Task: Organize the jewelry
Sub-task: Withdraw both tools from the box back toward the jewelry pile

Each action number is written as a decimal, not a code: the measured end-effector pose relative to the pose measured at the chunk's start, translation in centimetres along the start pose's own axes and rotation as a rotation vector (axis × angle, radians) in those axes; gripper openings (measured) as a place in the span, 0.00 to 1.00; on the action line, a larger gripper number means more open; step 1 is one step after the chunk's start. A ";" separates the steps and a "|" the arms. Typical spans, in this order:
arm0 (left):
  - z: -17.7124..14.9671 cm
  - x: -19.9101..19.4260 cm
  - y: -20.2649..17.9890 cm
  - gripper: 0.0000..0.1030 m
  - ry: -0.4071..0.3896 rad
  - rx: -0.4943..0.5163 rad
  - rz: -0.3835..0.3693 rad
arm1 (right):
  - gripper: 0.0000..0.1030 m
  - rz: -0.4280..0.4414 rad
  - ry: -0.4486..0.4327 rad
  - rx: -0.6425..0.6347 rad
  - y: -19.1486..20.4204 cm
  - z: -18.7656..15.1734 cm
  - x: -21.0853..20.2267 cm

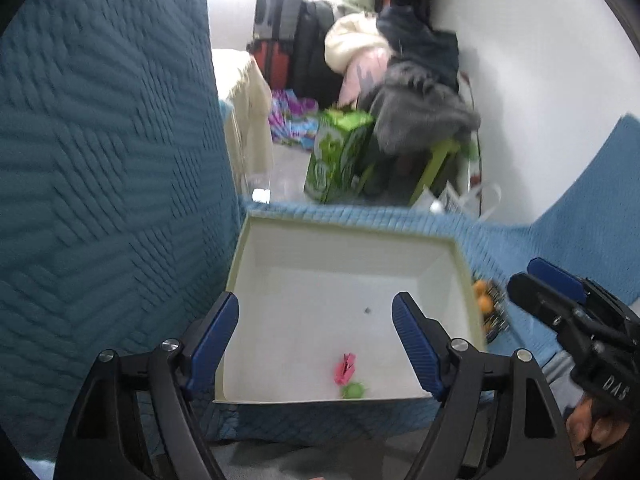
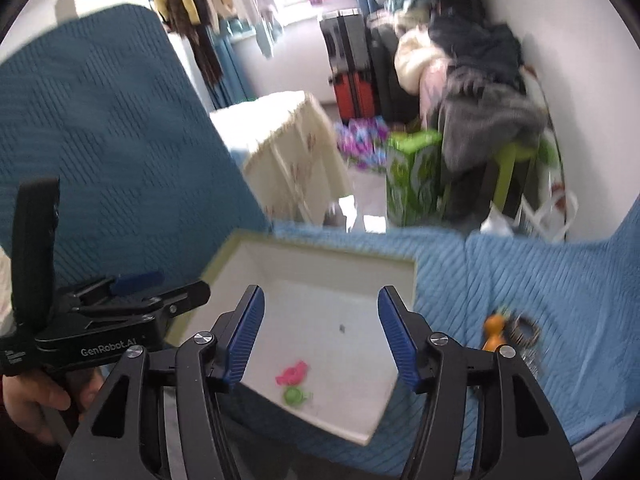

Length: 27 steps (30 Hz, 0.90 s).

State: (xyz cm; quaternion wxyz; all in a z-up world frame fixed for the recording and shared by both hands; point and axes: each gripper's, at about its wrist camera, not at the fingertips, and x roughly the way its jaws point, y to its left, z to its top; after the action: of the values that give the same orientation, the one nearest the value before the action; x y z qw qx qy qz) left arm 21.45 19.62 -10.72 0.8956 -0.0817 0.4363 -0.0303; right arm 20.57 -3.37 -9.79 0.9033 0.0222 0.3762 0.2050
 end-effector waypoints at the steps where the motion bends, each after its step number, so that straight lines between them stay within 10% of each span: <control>1: 0.4 -1.0 -0.2 0.77 -0.029 -0.003 0.011 | 0.56 0.003 -0.017 -0.006 -0.1 0.6 -0.8; 11: 1.7 -9.6 -4.1 0.87 -0.236 -0.025 0.013 | 0.61 0.033 -0.177 -0.043 -2.2 3.2 -8.5; 27: -2.2 -12.5 -13.0 0.87 -0.295 -0.022 -0.072 | 0.61 -0.051 -0.210 -0.026 -8.8 -0.9 -13.8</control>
State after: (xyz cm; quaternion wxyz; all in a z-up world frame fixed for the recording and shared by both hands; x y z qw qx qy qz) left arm 12.21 8.11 -0.14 0.9473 -0.1108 0.2970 -0.0452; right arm 14.36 -16.85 -2.86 0.9428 0.0220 0.2774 0.1834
